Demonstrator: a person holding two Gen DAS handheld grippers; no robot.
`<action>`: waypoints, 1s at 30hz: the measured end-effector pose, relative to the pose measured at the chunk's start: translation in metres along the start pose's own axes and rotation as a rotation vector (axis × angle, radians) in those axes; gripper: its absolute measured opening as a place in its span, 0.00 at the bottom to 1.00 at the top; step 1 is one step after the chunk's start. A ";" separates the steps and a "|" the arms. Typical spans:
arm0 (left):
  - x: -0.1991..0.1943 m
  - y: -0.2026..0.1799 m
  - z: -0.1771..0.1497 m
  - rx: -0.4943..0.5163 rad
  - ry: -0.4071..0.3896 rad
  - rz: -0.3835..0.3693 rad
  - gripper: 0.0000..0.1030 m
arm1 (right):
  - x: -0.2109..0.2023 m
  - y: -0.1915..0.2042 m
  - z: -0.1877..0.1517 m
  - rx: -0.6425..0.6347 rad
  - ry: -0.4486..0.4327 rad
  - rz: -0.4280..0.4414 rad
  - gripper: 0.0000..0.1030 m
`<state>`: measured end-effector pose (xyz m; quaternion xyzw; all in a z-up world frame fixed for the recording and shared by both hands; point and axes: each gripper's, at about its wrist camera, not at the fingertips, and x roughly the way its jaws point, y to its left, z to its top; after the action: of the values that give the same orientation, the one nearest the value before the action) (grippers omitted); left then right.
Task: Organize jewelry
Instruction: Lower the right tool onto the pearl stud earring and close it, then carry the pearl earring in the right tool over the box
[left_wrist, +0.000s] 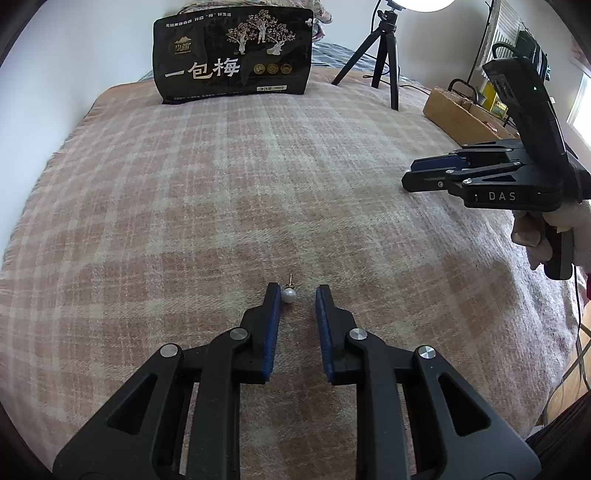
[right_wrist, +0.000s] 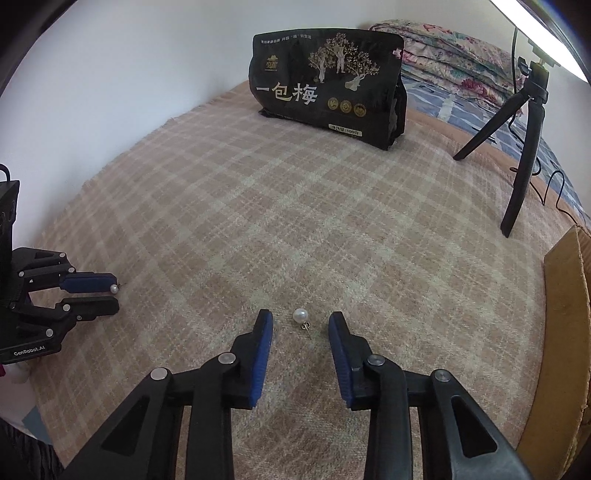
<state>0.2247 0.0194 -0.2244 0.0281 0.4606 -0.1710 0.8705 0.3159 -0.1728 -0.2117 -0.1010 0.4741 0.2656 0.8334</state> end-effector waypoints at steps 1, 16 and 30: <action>0.000 0.000 0.000 0.001 -0.001 0.001 0.18 | 0.001 0.001 0.001 -0.006 0.001 -0.004 0.30; -0.001 0.000 0.000 -0.004 -0.003 -0.002 0.08 | 0.004 0.010 0.003 -0.038 0.014 -0.045 0.10; -0.012 0.001 0.000 -0.029 -0.027 0.003 0.06 | -0.011 0.011 0.004 -0.003 -0.030 -0.039 0.06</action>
<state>0.2187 0.0237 -0.2151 0.0140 0.4513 -0.1634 0.8772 0.3086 -0.1655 -0.1991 -0.1076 0.4588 0.2517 0.8453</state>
